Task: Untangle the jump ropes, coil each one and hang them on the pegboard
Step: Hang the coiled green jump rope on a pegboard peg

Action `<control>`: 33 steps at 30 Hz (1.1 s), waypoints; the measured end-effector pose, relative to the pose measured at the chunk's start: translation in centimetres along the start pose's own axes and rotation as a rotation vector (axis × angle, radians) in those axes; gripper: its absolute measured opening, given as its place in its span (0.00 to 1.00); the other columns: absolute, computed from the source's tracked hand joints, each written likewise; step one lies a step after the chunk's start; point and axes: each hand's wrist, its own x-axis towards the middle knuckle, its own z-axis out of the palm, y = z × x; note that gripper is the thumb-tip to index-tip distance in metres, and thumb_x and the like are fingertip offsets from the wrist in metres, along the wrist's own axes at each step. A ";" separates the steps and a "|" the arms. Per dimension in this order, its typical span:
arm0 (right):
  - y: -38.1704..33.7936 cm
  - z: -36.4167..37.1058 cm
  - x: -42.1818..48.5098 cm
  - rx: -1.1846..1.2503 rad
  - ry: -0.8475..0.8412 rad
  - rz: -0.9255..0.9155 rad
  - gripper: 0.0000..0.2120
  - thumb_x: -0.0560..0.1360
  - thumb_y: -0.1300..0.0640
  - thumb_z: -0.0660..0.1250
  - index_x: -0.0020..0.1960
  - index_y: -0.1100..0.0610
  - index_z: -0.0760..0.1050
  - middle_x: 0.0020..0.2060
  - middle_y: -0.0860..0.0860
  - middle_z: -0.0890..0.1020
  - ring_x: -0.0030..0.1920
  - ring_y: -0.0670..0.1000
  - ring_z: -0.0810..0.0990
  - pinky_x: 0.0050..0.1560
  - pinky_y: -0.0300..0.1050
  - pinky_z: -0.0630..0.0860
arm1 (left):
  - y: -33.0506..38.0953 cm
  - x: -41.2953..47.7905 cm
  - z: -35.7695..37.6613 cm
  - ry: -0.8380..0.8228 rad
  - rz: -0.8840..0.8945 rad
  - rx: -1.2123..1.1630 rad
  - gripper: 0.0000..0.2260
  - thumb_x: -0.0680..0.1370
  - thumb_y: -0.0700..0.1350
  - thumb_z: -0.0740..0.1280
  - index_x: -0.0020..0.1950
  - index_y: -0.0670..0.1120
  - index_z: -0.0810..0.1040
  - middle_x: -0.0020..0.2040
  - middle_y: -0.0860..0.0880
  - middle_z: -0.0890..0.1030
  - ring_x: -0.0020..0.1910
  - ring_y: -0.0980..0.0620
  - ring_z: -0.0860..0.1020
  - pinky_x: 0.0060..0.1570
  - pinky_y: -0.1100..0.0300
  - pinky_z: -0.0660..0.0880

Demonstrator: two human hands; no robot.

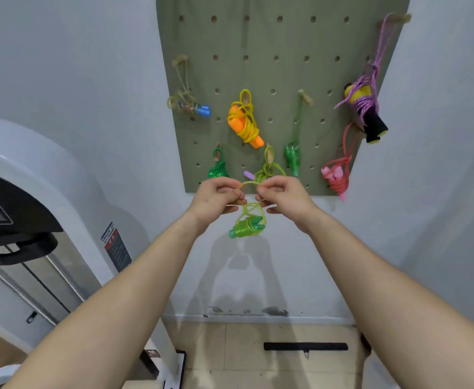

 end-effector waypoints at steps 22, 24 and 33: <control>-24.1 -7.4 17.9 0.180 0.223 -0.395 0.03 0.78 0.63 0.70 0.47 0.56 0.79 0.37 0.52 0.81 0.33 0.50 0.79 0.39 0.46 0.82 | 25.3 18.3 -0.2 0.275 0.483 -0.036 0.03 0.78 0.36 0.69 0.49 0.44 0.80 0.42 0.45 0.84 0.33 0.49 0.83 0.29 0.61 0.77; -26.5 -7.2 19.4 0.185 0.223 -0.420 0.03 0.78 0.63 0.70 0.47 0.57 0.79 0.38 0.52 0.81 0.34 0.49 0.79 0.37 0.44 0.81 | 27.6 19.7 -1.0 0.325 0.504 -0.047 0.04 0.78 0.37 0.69 0.47 0.45 0.79 0.43 0.44 0.85 0.34 0.49 0.84 0.31 0.60 0.78; -29.5 -6.3 25.7 0.212 0.302 -0.415 0.05 0.79 0.65 0.68 0.46 0.58 0.79 0.35 0.52 0.80 0.30 0.48 0.76 0.33 0.41 0.78 | 30.5 25.3 -3.4 0.415 0.454 -0.101 0.05 0.78 0.36 0.69 0.44 0.45 0.78 0.41 0.44 0.84 0.33 0.48 0.83 0.34 0.59 0.78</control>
